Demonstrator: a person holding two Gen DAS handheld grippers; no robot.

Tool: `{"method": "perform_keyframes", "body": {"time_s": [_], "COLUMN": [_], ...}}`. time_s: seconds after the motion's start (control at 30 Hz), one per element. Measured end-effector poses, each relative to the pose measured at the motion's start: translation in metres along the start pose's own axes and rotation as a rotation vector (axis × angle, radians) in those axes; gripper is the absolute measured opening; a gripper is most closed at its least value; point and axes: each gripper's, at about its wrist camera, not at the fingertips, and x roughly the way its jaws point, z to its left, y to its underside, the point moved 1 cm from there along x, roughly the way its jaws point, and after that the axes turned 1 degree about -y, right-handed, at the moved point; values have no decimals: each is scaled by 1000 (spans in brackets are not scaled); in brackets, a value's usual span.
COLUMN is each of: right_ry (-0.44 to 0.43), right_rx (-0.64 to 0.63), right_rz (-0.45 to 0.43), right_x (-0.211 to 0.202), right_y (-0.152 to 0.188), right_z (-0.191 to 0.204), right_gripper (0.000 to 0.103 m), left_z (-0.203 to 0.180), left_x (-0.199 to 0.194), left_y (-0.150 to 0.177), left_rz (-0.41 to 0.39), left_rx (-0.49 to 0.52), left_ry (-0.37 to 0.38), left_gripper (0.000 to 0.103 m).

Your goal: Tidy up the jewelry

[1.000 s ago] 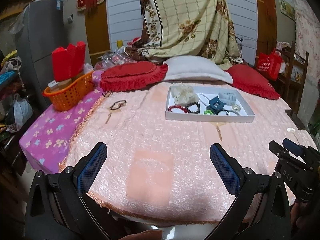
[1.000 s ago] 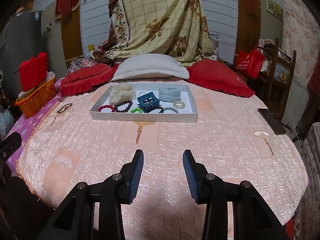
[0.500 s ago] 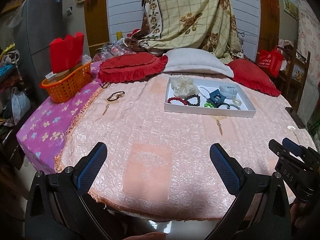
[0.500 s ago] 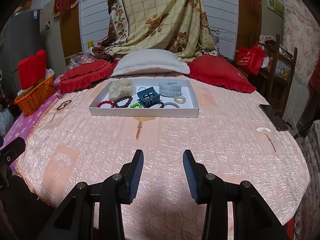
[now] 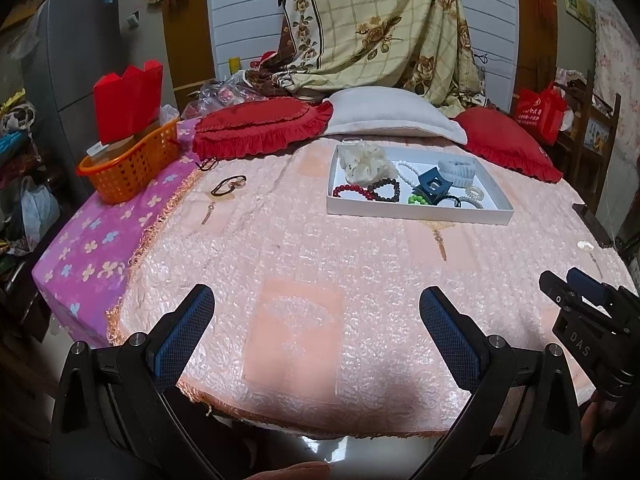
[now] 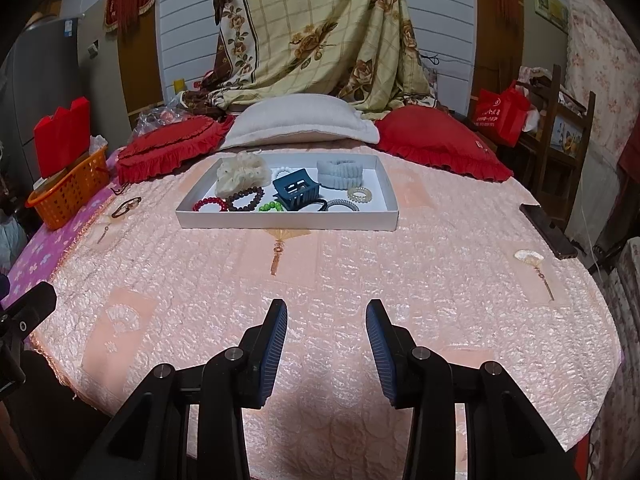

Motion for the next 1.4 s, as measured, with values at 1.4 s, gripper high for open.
{"method": "perform_keyframes", "body": {"time_s": [1.4], "right_ry": [-19], "right_rx": [-16], "right_rz": [92], "right_x": [68], "right_y": [-16], "right_z": [4], "right_gripper": [39], "left_z": [2], "left_x": [92], "left_y": [-11], "left_rz": [148], "left_rx": [29], "left_ry": [-26], "left_gripper": [103]}}
